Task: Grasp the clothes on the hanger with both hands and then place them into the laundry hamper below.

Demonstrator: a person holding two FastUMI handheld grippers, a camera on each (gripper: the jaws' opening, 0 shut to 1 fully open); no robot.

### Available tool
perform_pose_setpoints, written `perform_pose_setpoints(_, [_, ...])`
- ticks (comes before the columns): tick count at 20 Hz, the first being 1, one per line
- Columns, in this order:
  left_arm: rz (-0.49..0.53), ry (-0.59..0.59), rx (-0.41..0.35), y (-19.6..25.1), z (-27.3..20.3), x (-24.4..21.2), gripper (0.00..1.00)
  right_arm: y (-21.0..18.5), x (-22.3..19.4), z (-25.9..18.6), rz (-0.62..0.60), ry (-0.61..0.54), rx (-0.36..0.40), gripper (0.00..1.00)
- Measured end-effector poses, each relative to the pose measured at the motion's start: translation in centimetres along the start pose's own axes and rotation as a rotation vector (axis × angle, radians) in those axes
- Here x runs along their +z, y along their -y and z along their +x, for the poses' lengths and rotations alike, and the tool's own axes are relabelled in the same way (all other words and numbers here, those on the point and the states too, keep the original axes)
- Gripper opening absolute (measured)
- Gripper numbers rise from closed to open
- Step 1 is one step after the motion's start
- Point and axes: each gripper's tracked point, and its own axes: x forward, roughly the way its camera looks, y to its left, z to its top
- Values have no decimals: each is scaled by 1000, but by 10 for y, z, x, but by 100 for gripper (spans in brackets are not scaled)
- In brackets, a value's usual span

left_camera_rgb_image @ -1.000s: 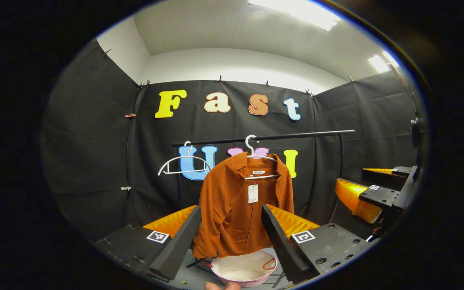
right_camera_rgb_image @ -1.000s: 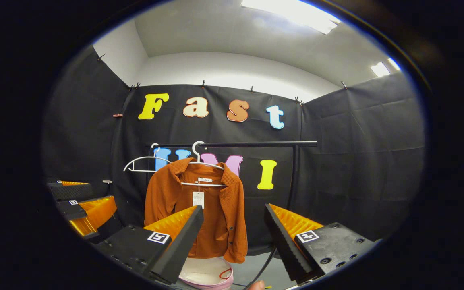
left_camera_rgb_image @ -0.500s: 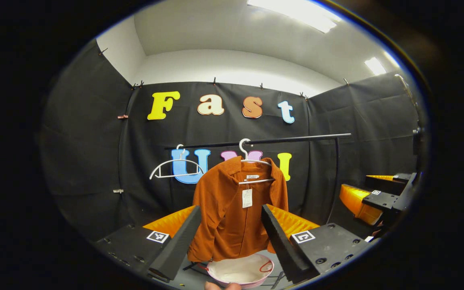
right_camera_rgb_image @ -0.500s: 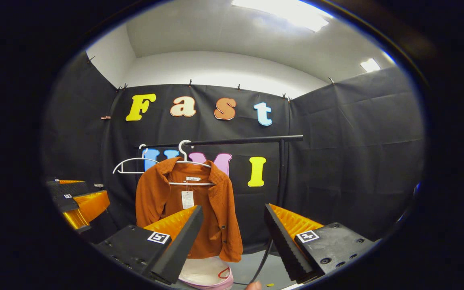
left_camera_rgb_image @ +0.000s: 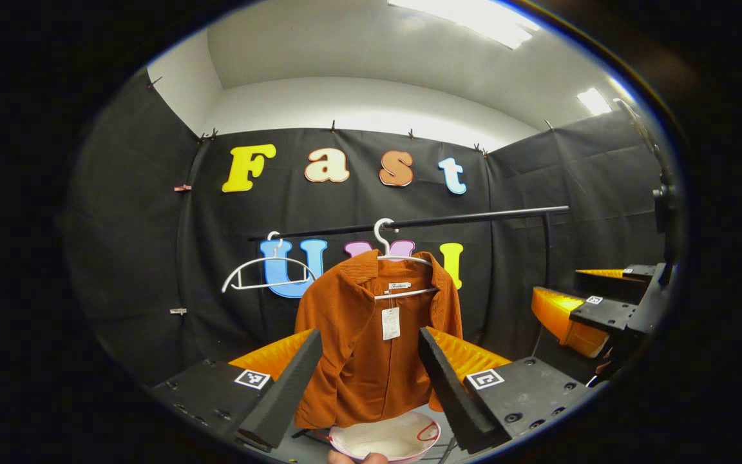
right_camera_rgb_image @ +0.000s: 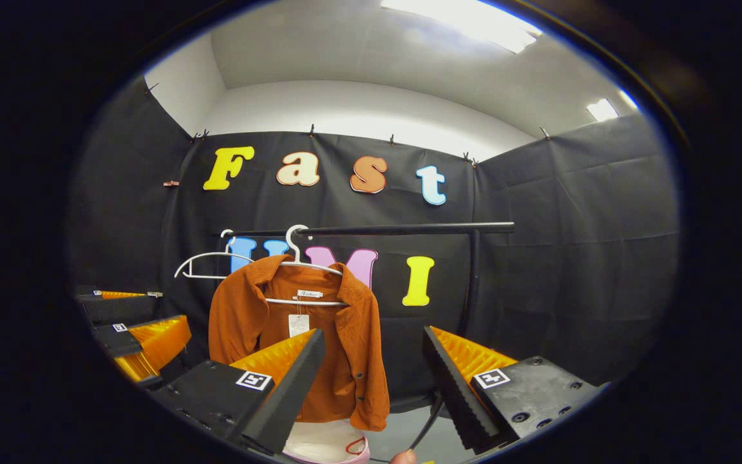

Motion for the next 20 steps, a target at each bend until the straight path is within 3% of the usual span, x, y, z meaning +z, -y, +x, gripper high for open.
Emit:
perform_pose_setpoints(11, [-1, 5, 147, -20, 162, -17, 94, -33, -67, 176, 43, -40, 131, 98])
perform_pose_setpoints(16, [24, 15, 193, -14, 207, -28, 94, -57, -109, 221, 88, -88, 187, 98])
perform_pose_setpoints(20, [38, -4, 290, -29, 233, -44, 93, -56, -133, 252, 98, -109, 158, 98])
